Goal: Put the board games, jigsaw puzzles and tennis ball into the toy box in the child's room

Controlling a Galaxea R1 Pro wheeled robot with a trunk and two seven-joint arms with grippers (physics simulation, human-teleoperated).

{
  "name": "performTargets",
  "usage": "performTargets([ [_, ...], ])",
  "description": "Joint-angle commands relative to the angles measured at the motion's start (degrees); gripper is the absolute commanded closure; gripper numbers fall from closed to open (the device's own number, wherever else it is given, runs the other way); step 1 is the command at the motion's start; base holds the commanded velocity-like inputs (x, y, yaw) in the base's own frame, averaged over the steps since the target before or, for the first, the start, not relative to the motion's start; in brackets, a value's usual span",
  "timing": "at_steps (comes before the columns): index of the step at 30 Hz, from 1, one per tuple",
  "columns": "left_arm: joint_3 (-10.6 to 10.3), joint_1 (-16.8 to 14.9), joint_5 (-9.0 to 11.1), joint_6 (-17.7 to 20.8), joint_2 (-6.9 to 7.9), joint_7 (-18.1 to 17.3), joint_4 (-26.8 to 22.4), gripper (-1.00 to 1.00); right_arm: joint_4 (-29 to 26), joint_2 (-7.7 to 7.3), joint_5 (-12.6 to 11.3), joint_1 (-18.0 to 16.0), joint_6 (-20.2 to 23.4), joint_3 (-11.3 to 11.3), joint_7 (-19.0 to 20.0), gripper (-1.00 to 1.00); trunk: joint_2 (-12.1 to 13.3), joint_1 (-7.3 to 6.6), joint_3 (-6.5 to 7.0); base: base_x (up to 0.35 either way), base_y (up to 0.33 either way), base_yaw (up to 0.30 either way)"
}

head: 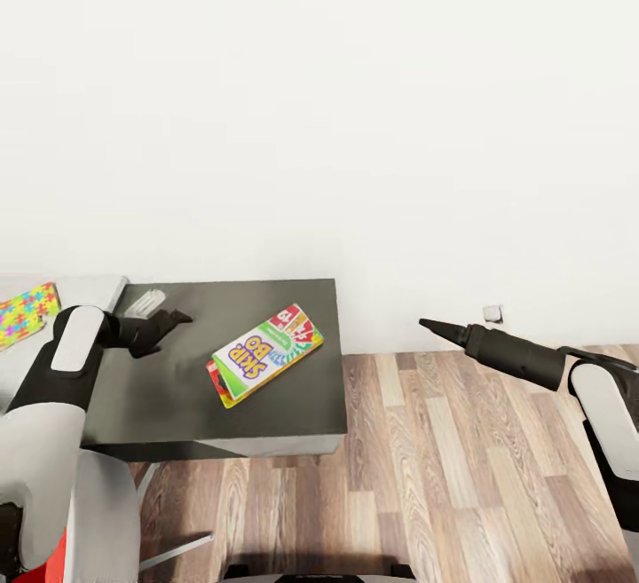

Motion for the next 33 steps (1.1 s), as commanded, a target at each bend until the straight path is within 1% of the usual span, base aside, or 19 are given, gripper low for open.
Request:
performTargets([
  [1, 0.0, -0.1, 0.6, 0.2, -0.02, 0.6, 0.0, -1.00, 0.0, 0.00, 0.4, 0.0, 0.2, -0.1, 0.5, -1.00, -0.1, 0.03, -0.08, 0.000, 0.000, 0.153],
  [3, -0.1, -0.2, 0.7, 0.2, -0.73, 0.9, 0.8, -1.00, 0.0, -0.02, 0.5, 0.0, 0.2, 0.0, 0.5, -1.00, -0.1, 0.03, -0.08, 0.000, 0.000, 0.110],
  [4, -0.1, -0.2, 0.7, 0.2, -0.73, 0.9, 0.8, -1.00, 0.0, -0.02, 0.5, 0.0, 0.2, 0.0, 0.5, -1.00, -0.1, 0.03, -0.08, 0.000, 0.000, 0.098],
  [6, -0.2, -0.3, 0.8, 0.2, -1.76, 1.2, 2.0, -1.00, 0.0, 0.01, 0.5, 0.0, 0.2, 0.1, 0.5, -1.00, -0.1, 0.03, -0.08, 0.000, 0.000, 0.070],
  [7, -0.2, -0.3, 0.8, 0.2, -1.76, 1.2, 2.0, -1.00, 0.0, 0.01, 0.5, 0.0, 0.2, 0.1, 0.5, -1.00, -0.1, 0.03, -0.08, 0.000, 0.000, 0.062],
  [9, -0.2, -0.5, 0.8, 0.2, -2.90, 1.4, 3.3, -1.00, 0.0, 0.02, 0.5, 0.0, 0.2, 0.1, 0.5, -1.00, -0.1, 0.03, -0.08, 0.000, 0.000, 0.045],
  [10, -0.2, -0.5, 0.8, 0.2, -2.90, 1.4, 3.3, -1.00, 0.0, 0.02, 0.5, 0.0, 0.2, 0.1, 0.5, -1.00, -0.1, 0.03, -0.08, 0.000, 0.000, 0.040],
  [11, -0.3, -0.7, 0.8, 0.2, -3.46, 1.4, 4.0, -1.00, 0.0, 0.01, 0.5, 0.0, 0.2, 0.1, 0.5, -1.00, -0.1, 0.03, -0.08, 0.000, 0.000, 0.032],
  [12, -0.3, -0.7, 0.8, 0.2, -3.46, 1.4, 4.0, -1.00, 0.0, 0.01, 0.5, 0.0, 0.2, 0.1, 0.5, -1.00, -0.1, 0.03, -0.08, 0.000, 0.000, 0.032],
  [14, -0.3, -0.9, 0.9, 0.2, -4.54, 1.5, 5.0, -1.00, 0.0, 0.03, 0.5, 0.0, 0.2, 0.1, 0.5, -1.00, -0.1, 0.03, -0.08, 0.000, 0.000, 0.023],
  [15, -0.3, -0.9, 0.9, 0.2, -4.54, 1.5, 5.0, -1.00, 0.0, 0.03, 0.5, 0.0, 0.2, 0.1, 0.5, -1.00, -0.1, 0.03, -0.08, 0.000, 0.000, 0.020],
  [17, -0.3, -1.2, 0.9, 0.2, -5.48, 1.5, 5.6, -1.00, 0.0, 0.04, 0.5, 0.0, 0.2, 0.2, 0.5, -1.00, -0.1, 0.03, -0.08, 0.000, 0.000, 0.015],
  [18, -0.3, -1.2, 0.9, 0.2, -5.48, 1.5, 5.6, -1.00, 0.0, 0.04, 0.5, 0.0, 0.2, 0.2, 0.5, -1.00, -0.1, 0.03, -0.08, 0.000, 0.000, 0.013],
  [25, -0.3, -1.6, 1.1, 0.3, -6.98, 1.6, 6.4, -1.00, 0.0, 0.04, 0.5, 0.0, 0.2, 0.2, 0.5, -1.00, -0.1, 0.03, -0.08, 0.000, 0.000, 0.007],
  [28, -0.3, -1.7, 1.3, 0.3, -7.18, 1.6, 6.4, -1.00, 0.0, 0.04, 0.5, 0.0, 0.2, 0.2, 0.5, -1.00, -0.1, 0.03, -0.08, 0.000, 0.000, 0.004],
  [30, -0.3, -1.8, 2.0, 0.3, -7.47, 1.6, 6.5, -1.00, 0.0, 0.04, 0.5, 0.0, 0.2, 0.2, 0.5, -1.00, -0.1, 0.03, -0.08, 0.000, 0.000, 0.002],
  [31, -0.3, -1.8, 2.0, 0.3, -7.47, 1.6, 6.5, -1.00, 0.0, 0.04, 0.5, 0.0, 0.2, 0.2, 0.5, -1.00, -0.1, 0.03, -0.08, 0.000, 0.000, 0.002],
  [32, -0.3, -1.9, 2.5, 0.3, -7.57, 1.6, 6.6, -1.00, 0.0, 0.05, 0.5, 0.0, 0.2, 0.2, 0.5, -1.00, -0.1, 0.03, -0.08, 0.000, 0.000, 0.002],
  [33, -0.3, -1.9, 2.5, 0.3, -7.57, 1.6, 6.6, -1.00, 0.0, 0.05, 0.5, 0.0, 0.2, 0.2, 0.5, -1.00, -0.1, 0.03, -0.08, 0.000, 0.000, 0.002],
])
